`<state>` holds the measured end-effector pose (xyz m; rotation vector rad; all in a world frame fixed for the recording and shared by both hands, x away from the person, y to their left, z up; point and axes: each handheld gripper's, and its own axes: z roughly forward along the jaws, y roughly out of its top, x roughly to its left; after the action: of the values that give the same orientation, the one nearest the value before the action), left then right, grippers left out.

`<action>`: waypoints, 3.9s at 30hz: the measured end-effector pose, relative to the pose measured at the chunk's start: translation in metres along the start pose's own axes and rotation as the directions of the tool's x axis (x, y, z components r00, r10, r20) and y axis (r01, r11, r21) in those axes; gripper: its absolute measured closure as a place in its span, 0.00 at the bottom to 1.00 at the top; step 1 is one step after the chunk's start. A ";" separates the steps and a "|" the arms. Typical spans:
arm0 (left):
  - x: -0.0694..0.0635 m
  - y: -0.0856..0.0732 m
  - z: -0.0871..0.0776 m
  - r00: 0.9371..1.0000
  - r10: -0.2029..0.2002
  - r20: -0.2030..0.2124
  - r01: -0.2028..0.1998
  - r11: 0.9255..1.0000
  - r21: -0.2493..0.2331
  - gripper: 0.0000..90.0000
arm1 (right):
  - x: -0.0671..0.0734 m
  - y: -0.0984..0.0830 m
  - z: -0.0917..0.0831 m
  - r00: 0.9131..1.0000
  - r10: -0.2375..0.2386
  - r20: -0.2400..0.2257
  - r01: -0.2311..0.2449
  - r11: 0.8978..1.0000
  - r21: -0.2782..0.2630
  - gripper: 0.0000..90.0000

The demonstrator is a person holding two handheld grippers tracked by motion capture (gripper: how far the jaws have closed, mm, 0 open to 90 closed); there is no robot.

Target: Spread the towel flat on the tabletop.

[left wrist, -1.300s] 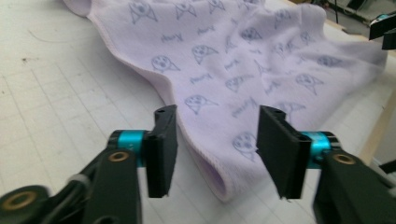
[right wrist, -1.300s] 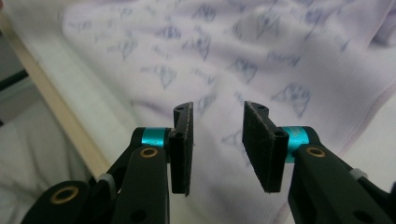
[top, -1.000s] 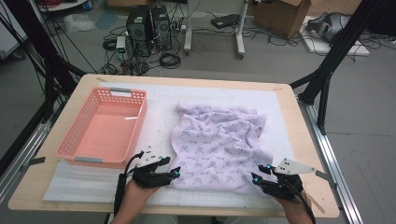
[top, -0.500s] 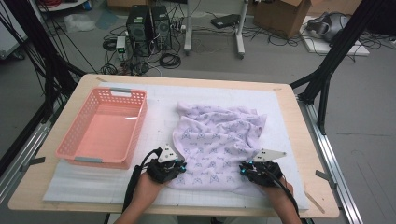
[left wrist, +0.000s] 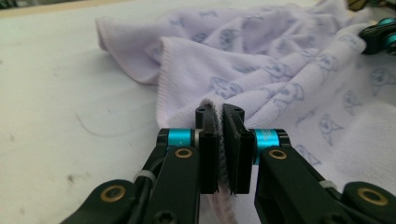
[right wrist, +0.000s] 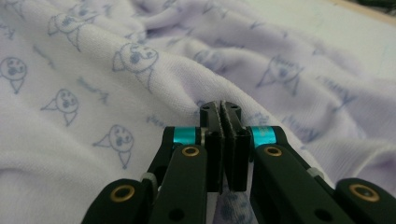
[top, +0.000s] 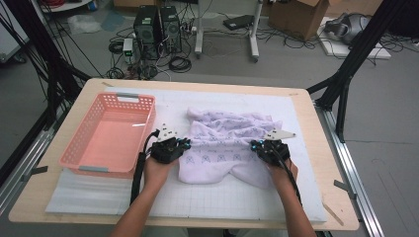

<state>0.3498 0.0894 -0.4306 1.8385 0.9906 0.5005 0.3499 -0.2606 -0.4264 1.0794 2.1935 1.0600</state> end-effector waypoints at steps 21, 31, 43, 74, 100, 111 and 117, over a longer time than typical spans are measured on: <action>-0.009 -0.025 -0.028 0.998 -0.042 0.041 0.040 0.998 0.039 0.50 | -0.019 -0.025 -0.060 0.992 0.103 0.067 -0.096 0.990 -0.100 0.74; -0.019 -0.045 -0.047 0.990 -0.061 0.126 0.048 0.993 0.105 0.56 | -0.008 -0.070 -0.063 0.988 0.148 -0.035 -0.146 0.988 0.043 0.68; -0.016 -0.055 -0.061 0.993 -0.049 0.103 0.034 0.990 0.140 0.97 | -0.022 -0.082 -0.071 0.981 0.185 0.058 -0.189 0.980 0.057 0.95; -0.046 -0.085 -0.116 0.986 -0.099 0.134 0.081 0.988 0.132 0.94 | 0.016 -0.118 -0.136 0.985 0.175 -0.003 -0.175 0.984 0.036 0.98; -0.085 -0.130 -0.176 0.983 -0.149 0.105 0.143 0.988 0.063 0.54 | 0.055 -0.163 -0.202 0.972 0.235 -0.023 -0.235 0.972 -0.004 0.71; -0.069 -0.104 -0.126 0.986 -0.134 0.096 0.126 0.988 0.089 0.56 | 0.043 -0.142 -0.160 0.977 0.208 0.053 -0.209 0.978 0.021 0.73; -0.074 -0.104 -0.120 0.999 0.001 0.042 -0.005 0.997 0.082 0.72 | 0.037 -0.140 -0.150 0.979 0.199 0.051 -0.201 0.979 0.034 0.83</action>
<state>0.1798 0.1183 -0.4613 1.9161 0.9930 0.4273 0.1638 -0.3503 -0.4535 1.3522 2.1108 1.0671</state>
